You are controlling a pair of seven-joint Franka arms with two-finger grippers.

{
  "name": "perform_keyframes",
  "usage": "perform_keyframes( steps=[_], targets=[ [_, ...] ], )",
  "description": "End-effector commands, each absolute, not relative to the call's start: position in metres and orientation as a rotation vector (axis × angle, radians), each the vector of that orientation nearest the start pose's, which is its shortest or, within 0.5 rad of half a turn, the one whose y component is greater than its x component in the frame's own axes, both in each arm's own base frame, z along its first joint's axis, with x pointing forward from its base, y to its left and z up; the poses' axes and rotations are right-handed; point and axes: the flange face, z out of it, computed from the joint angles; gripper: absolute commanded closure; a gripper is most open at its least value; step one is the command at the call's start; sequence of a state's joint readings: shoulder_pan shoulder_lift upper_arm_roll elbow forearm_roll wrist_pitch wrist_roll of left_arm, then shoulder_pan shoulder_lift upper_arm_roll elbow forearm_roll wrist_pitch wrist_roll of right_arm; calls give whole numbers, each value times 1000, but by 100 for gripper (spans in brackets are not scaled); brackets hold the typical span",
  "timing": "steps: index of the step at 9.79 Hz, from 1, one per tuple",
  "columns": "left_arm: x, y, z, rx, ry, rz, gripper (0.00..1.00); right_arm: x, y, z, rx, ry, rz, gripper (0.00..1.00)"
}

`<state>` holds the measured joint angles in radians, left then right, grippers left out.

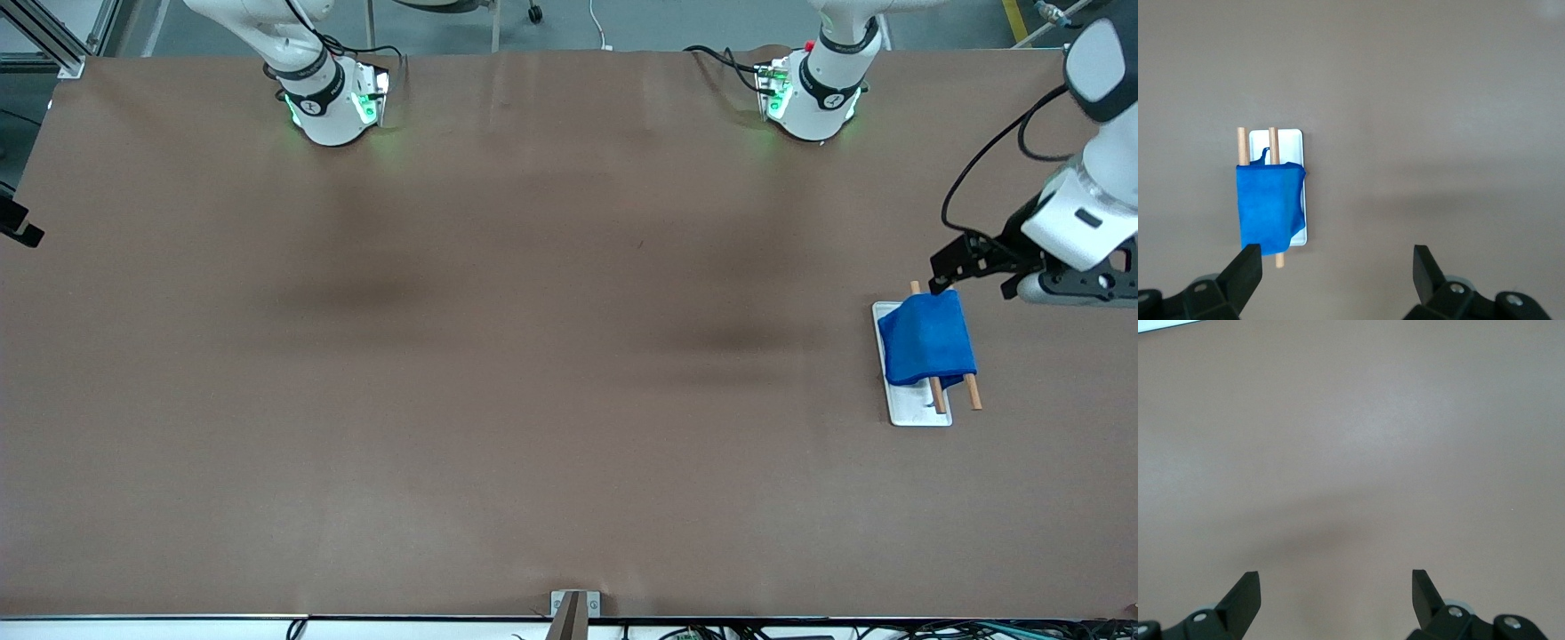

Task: Right arm passes towel to left arm to hang

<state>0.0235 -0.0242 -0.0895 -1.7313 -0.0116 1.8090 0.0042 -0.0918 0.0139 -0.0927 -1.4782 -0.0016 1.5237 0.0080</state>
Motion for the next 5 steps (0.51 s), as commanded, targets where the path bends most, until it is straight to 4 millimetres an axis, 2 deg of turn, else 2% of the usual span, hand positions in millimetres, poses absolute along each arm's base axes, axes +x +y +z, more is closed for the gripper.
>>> perform_keyframes(
  steps=[1,2,3,5],
  targets=[
    [570,-58,614,-3107,150,-63,0,543,-103,659,-3136,295,-64,0],
    [566,-60,635,-3118,124,-41,0,543,-102,658,-3136,292,-62,0],
    [563,-62,645,-3123,99,-34,0,543,-103,658,-3136,295,-62,0],
    [554,-65,641,-3129,-12,31,0,543,-102,658,-3136,292,-62,0]
  ],
)
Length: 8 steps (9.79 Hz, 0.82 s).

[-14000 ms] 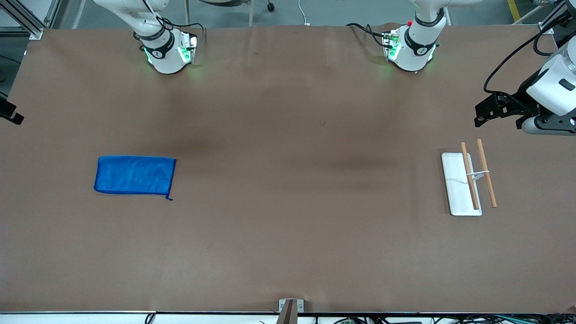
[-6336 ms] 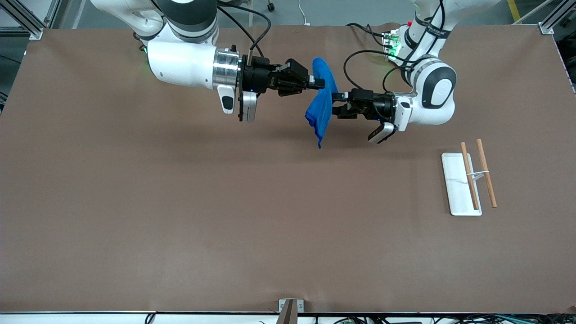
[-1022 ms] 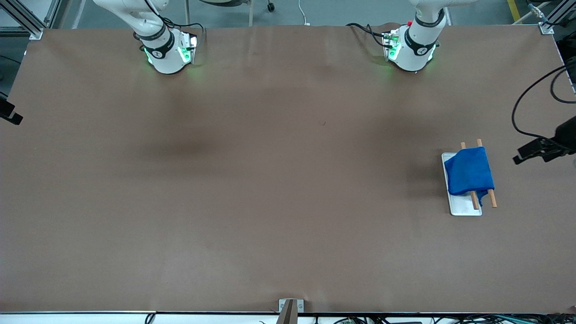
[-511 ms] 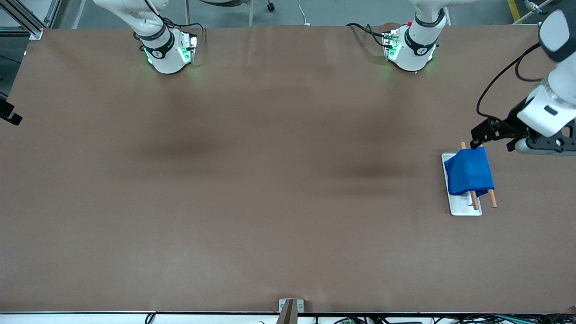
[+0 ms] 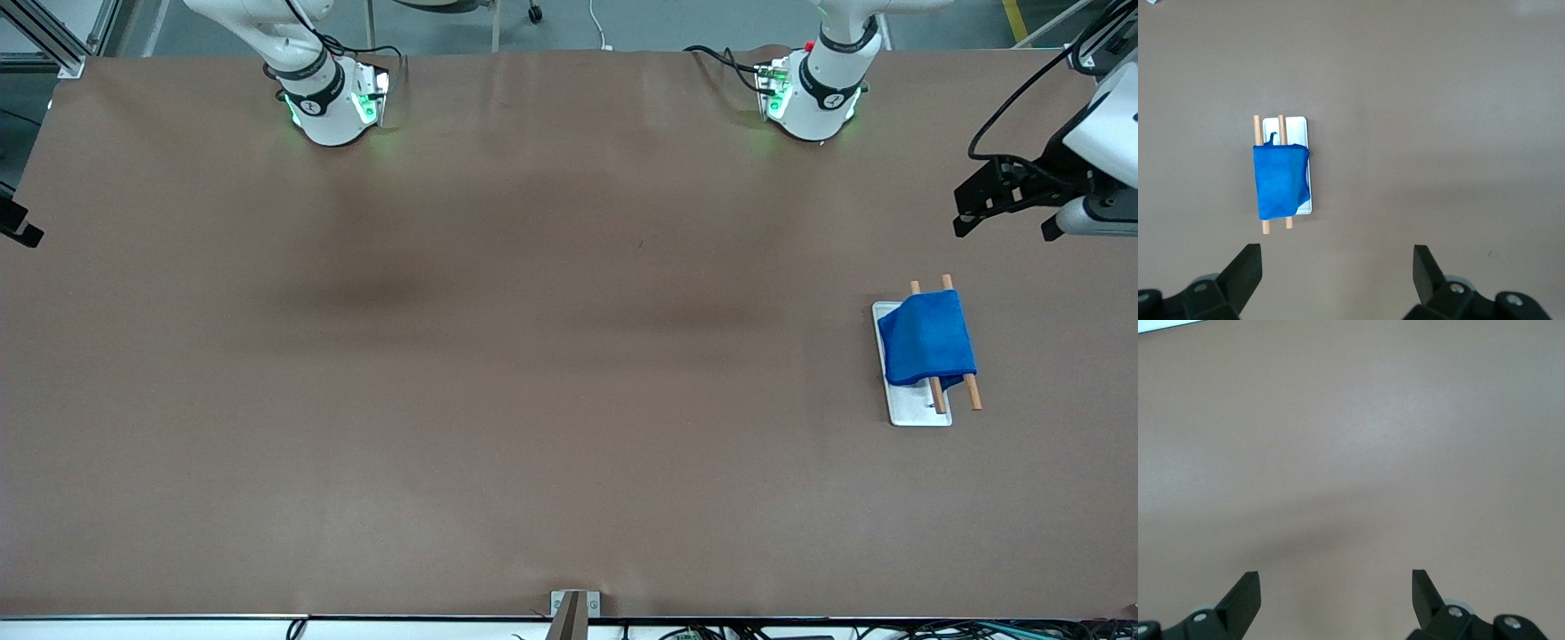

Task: Right arm passes towel to left arm to hang

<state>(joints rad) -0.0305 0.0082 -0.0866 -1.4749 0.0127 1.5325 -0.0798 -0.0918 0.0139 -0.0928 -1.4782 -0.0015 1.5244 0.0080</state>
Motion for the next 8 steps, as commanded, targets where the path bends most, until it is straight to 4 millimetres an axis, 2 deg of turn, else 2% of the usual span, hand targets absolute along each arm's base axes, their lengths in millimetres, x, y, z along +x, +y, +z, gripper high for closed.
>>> perform_keyframes(
  steps=[1,8],
  targets=[
    [554,-64,638,-3153,-30,51,0,543,-102,658,-3136,292,-64,0],
    [558,-57,628,-3182,-32,49,0,546,-101,660,-3141,283,-93,0]
  ],
)
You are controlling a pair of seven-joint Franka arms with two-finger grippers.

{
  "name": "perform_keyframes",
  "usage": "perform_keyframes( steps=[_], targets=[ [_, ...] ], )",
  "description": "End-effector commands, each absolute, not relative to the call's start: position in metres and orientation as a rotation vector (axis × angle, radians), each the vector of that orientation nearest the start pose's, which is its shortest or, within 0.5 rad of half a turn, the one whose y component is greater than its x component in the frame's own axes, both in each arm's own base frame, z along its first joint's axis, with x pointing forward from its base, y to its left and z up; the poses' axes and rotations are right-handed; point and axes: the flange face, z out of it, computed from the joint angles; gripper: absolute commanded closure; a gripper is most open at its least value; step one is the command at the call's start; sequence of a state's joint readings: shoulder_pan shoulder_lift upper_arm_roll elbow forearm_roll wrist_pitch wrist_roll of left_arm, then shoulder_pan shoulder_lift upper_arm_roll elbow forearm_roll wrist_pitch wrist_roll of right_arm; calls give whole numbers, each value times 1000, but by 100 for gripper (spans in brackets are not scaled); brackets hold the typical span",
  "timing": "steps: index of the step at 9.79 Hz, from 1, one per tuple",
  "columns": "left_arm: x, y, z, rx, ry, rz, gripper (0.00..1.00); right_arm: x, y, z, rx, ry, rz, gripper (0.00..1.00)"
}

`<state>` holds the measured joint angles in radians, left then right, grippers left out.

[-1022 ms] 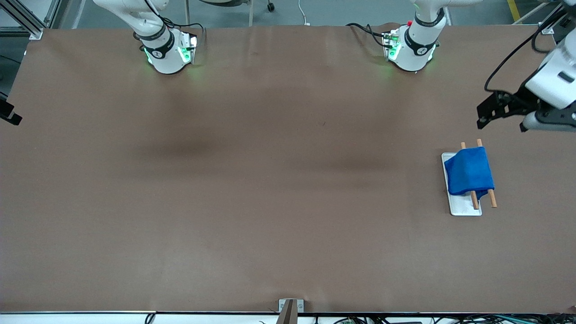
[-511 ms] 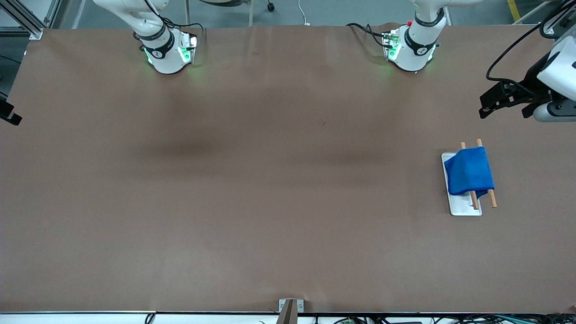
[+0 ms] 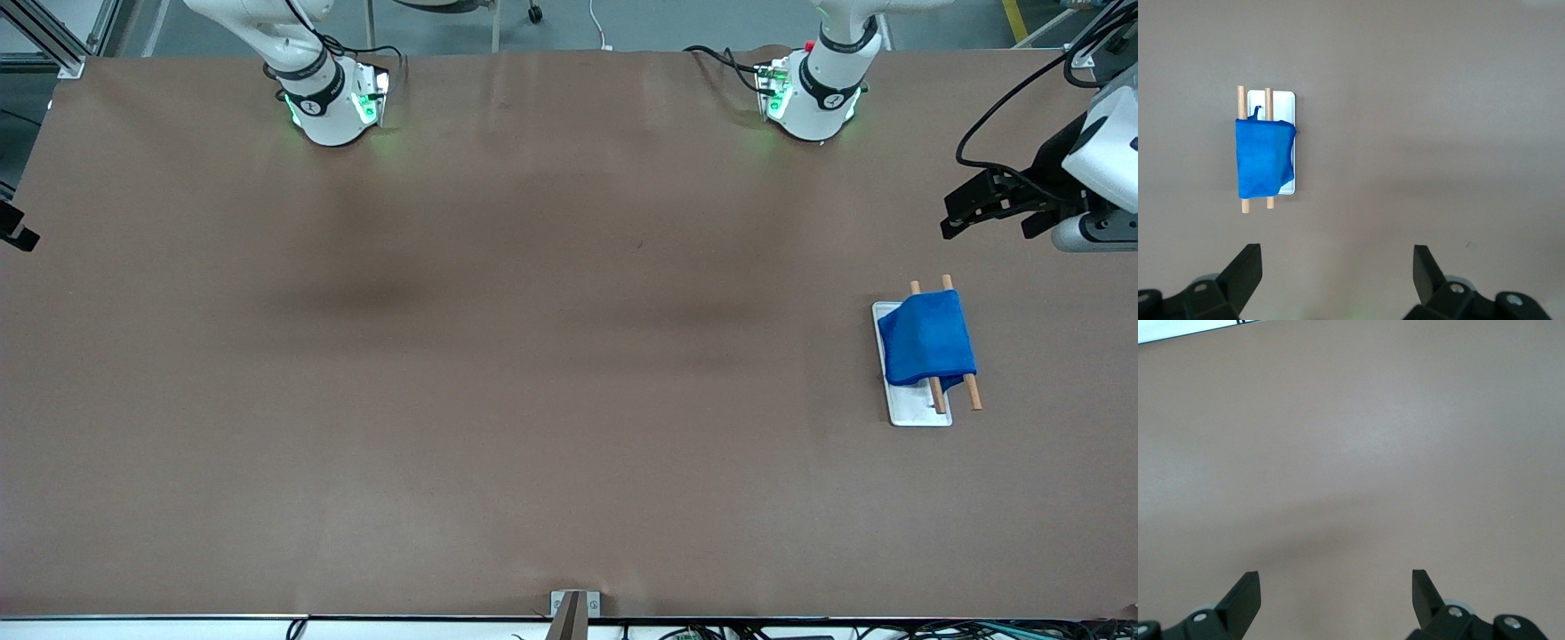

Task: Right arm passes towel to left arm to hang

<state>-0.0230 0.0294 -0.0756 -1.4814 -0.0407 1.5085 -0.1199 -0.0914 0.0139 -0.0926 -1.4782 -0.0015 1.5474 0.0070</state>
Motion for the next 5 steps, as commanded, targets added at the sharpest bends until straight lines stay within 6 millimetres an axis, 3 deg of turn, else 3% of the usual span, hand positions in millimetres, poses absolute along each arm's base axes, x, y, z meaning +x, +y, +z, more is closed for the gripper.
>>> perform_keyframes(
  steps=[1,5],
  targets=[
    [558,-56,628,-3157,-19,44,1,545,-102,660,-3143,283,-90,0],
    [559,-60,628,-3156,1,36,1,545,-101,660,-3141,283,-88,0]
  ],
)
